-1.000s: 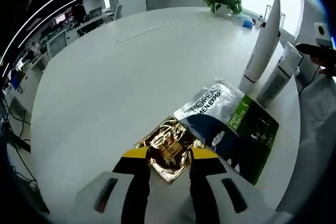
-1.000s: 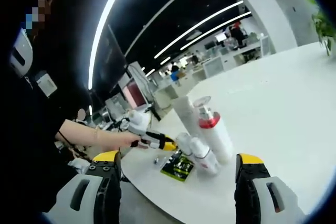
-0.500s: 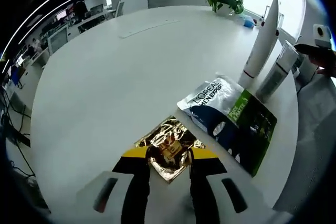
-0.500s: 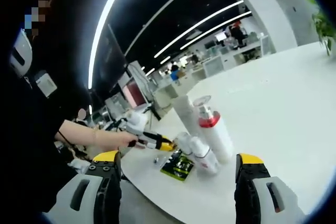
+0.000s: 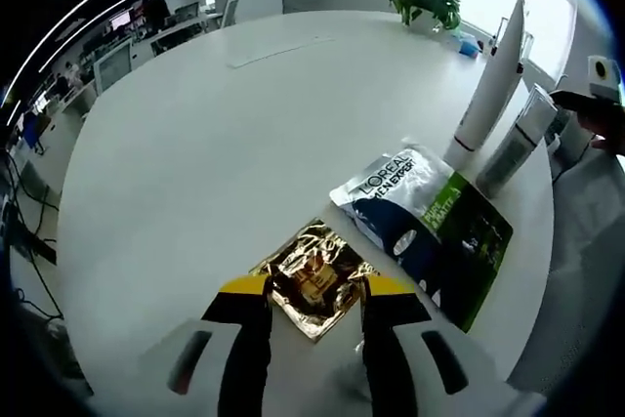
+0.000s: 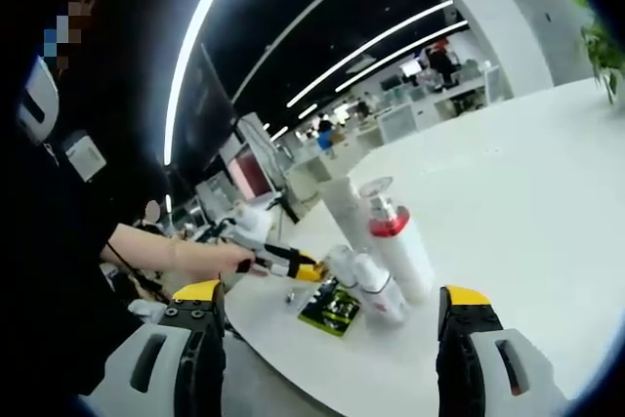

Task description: Arrange the skincare products in the storage area until every visible bottle or jar stands upright without overlapping.

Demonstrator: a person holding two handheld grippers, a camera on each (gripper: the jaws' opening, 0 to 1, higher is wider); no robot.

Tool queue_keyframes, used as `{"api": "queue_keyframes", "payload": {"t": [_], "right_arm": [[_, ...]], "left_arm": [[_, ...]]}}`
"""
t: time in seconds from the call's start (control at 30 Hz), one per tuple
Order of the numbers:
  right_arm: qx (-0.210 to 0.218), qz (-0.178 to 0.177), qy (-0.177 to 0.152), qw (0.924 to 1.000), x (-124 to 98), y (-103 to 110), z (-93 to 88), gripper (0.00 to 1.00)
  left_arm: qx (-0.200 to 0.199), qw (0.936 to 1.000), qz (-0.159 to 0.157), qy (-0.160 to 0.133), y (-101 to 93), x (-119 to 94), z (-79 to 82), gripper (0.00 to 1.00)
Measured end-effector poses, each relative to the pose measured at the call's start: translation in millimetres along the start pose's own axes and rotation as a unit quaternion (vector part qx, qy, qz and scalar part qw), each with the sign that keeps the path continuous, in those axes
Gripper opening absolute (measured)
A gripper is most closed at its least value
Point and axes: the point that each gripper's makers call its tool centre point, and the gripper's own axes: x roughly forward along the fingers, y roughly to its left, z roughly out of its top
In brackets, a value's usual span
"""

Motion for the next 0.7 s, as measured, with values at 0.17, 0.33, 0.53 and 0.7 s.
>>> {"api": "queue_keyframes", "payload": {"t": [0.17, 0.33, 0.53, 0.7], "right_arm": [[-0.003, 0.003, 0.004, 1.0, 1, 2, -1.6, 0.94], [-0.007, 0.004, 0.005, 1.0, 1, 2, -2.1, 0.94], [-0.016, -0.008, 0.004, 0.9998, 0, 1, -1.6, 0.97], [-0.028, -0.015, 0.009, 0.9995, -1, 0, -3.6, 0.99]], "left_arm": [[-0.002, 0.9999, 0.008, -0.006, 3.3, -13, 2.3, 0.3], [-0.014, 0.9992, 0.028, -0.025, 7.9, -30, 4.2, 0.32], [-0.05, 0.9933, 0.065, -0.081, 12.3, -61, 15.1, 0.45], [-0.058, 0.9898, 0.081, -0.102, 4.6, -90, 14.2, 0.57]]}}
